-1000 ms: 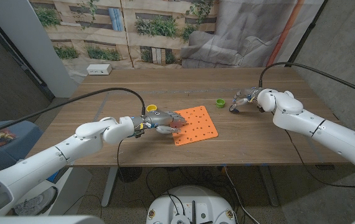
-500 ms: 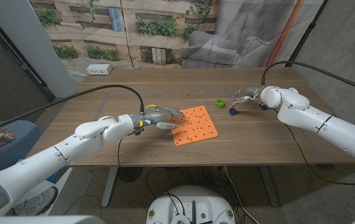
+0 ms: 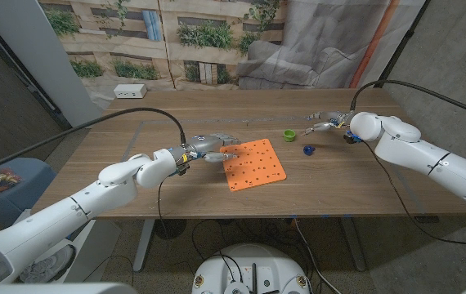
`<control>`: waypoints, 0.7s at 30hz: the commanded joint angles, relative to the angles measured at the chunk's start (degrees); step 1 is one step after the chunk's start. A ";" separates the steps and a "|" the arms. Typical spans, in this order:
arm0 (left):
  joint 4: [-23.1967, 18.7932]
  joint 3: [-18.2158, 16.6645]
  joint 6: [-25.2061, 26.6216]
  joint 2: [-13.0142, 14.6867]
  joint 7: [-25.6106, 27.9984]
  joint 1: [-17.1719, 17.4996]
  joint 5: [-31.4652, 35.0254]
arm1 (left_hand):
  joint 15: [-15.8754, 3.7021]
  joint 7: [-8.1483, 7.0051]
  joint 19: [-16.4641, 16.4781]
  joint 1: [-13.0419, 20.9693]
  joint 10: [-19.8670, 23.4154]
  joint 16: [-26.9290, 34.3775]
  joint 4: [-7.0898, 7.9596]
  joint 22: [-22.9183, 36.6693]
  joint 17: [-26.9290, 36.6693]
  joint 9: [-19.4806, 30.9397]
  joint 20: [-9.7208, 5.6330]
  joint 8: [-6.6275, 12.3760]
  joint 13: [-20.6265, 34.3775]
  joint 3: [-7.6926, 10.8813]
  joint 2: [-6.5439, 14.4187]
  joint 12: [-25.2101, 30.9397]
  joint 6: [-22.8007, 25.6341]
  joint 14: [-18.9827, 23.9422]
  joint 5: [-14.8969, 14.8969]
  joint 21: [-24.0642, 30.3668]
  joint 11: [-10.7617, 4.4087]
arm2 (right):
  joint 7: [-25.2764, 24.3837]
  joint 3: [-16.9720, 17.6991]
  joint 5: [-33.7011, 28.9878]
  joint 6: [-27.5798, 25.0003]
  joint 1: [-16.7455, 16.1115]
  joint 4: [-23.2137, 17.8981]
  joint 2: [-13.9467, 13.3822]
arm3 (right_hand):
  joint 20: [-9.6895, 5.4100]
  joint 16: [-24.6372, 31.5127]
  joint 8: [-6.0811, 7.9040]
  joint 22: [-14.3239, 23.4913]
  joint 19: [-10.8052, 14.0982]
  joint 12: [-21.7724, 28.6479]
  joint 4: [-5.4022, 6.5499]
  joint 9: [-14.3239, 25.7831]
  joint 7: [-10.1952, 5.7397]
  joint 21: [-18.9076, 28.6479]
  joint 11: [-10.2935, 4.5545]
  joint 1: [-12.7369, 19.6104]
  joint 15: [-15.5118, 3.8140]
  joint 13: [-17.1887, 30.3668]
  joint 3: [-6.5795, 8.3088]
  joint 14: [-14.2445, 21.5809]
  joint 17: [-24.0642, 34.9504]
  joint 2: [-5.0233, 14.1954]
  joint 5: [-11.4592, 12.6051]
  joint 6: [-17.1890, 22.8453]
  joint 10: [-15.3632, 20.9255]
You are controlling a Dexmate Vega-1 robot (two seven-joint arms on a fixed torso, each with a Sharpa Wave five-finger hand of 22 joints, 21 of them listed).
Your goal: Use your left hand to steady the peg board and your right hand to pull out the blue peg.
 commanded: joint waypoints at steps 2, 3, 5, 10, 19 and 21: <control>-1.66 -2.15 4.40 -0.50 3.70 2.21 -3.79 | -4.41 -0.23 0.18 0.78 -0.27 -0.06 -0.09 0.09 0.08 0.08 -8.56 -0.22 0.02 -0.17 4.35 -0.13 -0.35 -0.44 -0.22 -0.03 0.01 | -5.75 3.68 6.78 3.91 -2.61 0.89 -0.24 | -0.01 0.24 -0.80 0.15 0.34 0.64 0.53 -0.11 -0.06 0.50 -0.67 -1.16 -0.45 0.01 -0.01 0.14 0.26 0.74 0.38 -1.21 -0.02; -1.54 -2.21 4.23 -0.37 4.17 2.23 -3.80 | -4.42 -0.18 0.17 0.79 -0.28 -0.05 -0.09 0.09 0.08 0.08 -8.52 -0.20 0.02 -0.17 4.36 -0.13 -0.33 -0.44 -0.22 -0.04 -0.01 | -6.21 3.91 7.33 4.26 -2.79 1.08 -0.10 | -0.43 0.37 -1.03 0.15 0.59 0.75 0.68 -0.15 0.04 0.64 -0.91 -1.57 -0.74 -0.01 -0.06 0.30 0.27 0.93 0.41 -1.51 0.17; -1.35 -2.31 4.18 -0.17 5.32 2.39 -3.49 | -4.37 -0.07 0.19 0.84 -0.20 -0.01 -0.07 0.09 0.09 0.08 -8.42 -0.13 0.01 -0.14 4.46 -0.07 -0.15 -0.41 -0.21 -0.03 0.18 | -8.15 4.55 8.42 5.70 -3.48 1.78 0.38 | -1.08 0.47 -1.13 0.13 0.70 0.89 0.83 -0.19 0.01 0.70 -1.11 -2.00 -0.99 -0.04 -0.13 0.40 0.28 1.10 0.45 -1.47 0.45; -0.73 -2.77 5.17 -0.81 8.18 3.16 -4.00 | -4.33 0.00 0.34 0.91 -0.04 0.11 0.06 0.08 0.12 0.09 -8.20 -0.03 0.01 -0.10 4.68 0.05 0.11 -0.32 -0.18 0.02 0.24 | -11.57 5.75 11.49 10.71 -4.57 4.44 1.74 | -2.46 0.85 -1.25 0.09 0.40 1.58 1.29 -0.36 -0.06 0.66 -1.64 -3.64 -2.72 -0.23 -0.43 0.98 0.22 1.63 0.55 -0.53 2.39; 0.69 -4.25 6.31 -2.51 12.04 4.21 -8.24 | -4.20 -0.13 0.38 0.98 -0.63 0.09 0.12 0.08 0.13 0.09 -8.07 -0.19 0.01 -0.17 4.63 -0.11 -0.23 -0.55 -0.19 0.01 0.11 | -15.32 7.09 15.09 15.88 -5.43 7.59 3.52 | -4.46 0.59 -2.46 0.04 -0.44 1.22 1.39 -0.66 -0.03 0.43 -2.41 -4.89 -4.53 -0.62 -0.57 0.32 -0.10 2.25 0.64 -2.05 2.14; 1.18 -4.80 6.67 -3.40 12.98 4.52 -10.12 | -4.12 -0.17 0.27 0.95 -1.19 0.00 0.19 0.08 0.16 0.09 -7.98 -0.38 0.01 -0.27 4.59 -0.25 -0.75 -0.95 -0.21 -0.03 0.06 | -16.09 7.42 15.76 17.26 -5.61 8.27 3.81 | -4.69 0.58 -2.60 0.03 -0.79 1.13 1.51 -0.72 -0.03 0.35 -2.86 -5.34 -4.90 -0.72 -0.69 0.23 -0.16 2.30 0.60 -2.13 2.05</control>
